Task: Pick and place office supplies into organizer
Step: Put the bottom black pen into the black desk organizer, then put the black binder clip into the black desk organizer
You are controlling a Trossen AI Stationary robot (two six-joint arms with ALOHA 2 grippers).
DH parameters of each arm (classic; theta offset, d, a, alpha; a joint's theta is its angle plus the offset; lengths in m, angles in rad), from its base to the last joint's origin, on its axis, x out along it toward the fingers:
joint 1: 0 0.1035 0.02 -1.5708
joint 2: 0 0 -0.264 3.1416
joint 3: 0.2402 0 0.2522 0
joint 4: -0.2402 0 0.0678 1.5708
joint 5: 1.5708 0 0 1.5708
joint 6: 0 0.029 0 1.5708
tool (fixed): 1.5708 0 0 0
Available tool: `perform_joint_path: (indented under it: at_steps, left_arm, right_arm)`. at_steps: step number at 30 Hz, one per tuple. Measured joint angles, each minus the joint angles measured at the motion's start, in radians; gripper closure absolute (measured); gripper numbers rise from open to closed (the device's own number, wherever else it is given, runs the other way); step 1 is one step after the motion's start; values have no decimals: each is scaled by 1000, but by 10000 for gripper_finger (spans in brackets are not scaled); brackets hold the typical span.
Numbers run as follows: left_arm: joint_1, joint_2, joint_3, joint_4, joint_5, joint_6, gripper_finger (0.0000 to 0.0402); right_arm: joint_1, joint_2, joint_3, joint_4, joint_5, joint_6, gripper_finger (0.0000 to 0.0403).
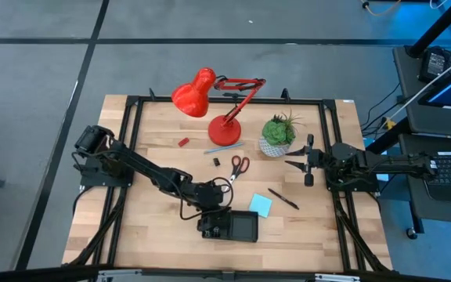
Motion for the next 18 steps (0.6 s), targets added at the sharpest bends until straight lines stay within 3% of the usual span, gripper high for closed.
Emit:
perform_joint_path:
  at_steps: [18]
  left_arm:
    - [-5,-2,63,-5,54,52,319]
  right_arm:
    - [0,0,0,3,0,-1,280]
